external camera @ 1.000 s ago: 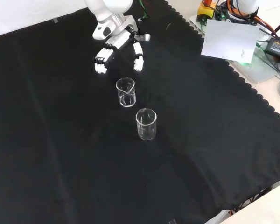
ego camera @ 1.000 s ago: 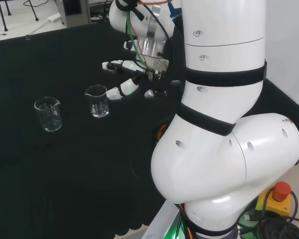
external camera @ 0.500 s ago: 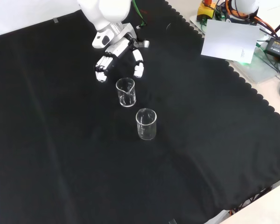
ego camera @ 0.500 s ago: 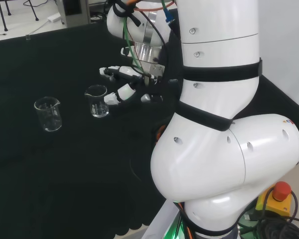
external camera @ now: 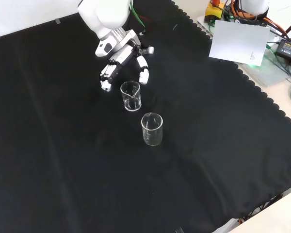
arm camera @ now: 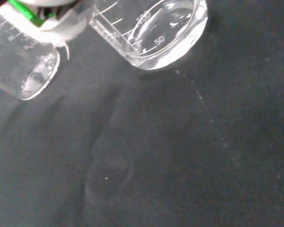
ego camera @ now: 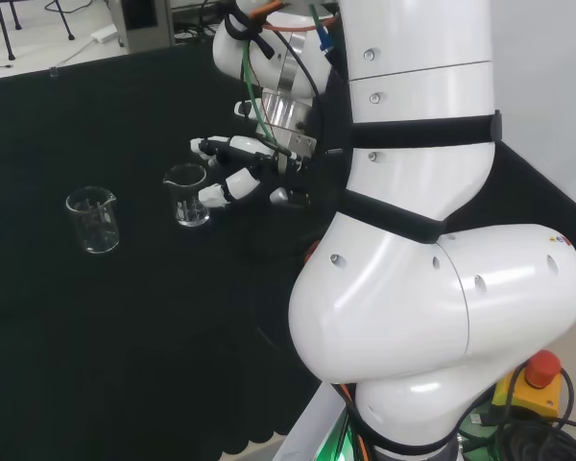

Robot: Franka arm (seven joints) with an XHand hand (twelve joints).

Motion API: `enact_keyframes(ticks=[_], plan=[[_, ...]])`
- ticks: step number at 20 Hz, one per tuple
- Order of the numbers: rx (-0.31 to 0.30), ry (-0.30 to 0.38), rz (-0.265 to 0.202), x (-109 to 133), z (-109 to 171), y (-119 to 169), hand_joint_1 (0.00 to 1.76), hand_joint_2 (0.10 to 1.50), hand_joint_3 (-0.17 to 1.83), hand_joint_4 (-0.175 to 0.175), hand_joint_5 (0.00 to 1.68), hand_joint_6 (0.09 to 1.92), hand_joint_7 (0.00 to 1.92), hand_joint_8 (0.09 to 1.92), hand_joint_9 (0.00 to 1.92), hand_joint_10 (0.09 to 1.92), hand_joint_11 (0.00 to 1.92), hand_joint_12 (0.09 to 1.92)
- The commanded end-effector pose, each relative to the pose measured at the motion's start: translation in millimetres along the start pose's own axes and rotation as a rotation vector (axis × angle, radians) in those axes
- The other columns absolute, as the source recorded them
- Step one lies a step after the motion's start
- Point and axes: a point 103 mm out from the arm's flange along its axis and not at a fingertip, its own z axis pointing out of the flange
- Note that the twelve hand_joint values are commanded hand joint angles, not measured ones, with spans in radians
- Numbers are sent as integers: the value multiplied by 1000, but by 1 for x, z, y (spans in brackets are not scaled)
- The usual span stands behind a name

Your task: Pick up the beaker on the right.

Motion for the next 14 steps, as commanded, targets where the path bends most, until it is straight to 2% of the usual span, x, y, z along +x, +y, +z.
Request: enact_keyframes(ticks=[1, 7, 14], plan=[[17, 65, -38, 6, 9, 4, 821, 495, 609, -34, 89, 87, 97, 546, 216, 625, 0, 962], [12, 125, -55, 11, 17, 7, 820, 493, 613, -33, 114, 87, 112, 547, 207, 615, 0, 958], [-5, 164, -48, 10, 22, 11, 824, 491, 619, -31, 148, 87, 148, 542, 226, 607, 0, 986]])
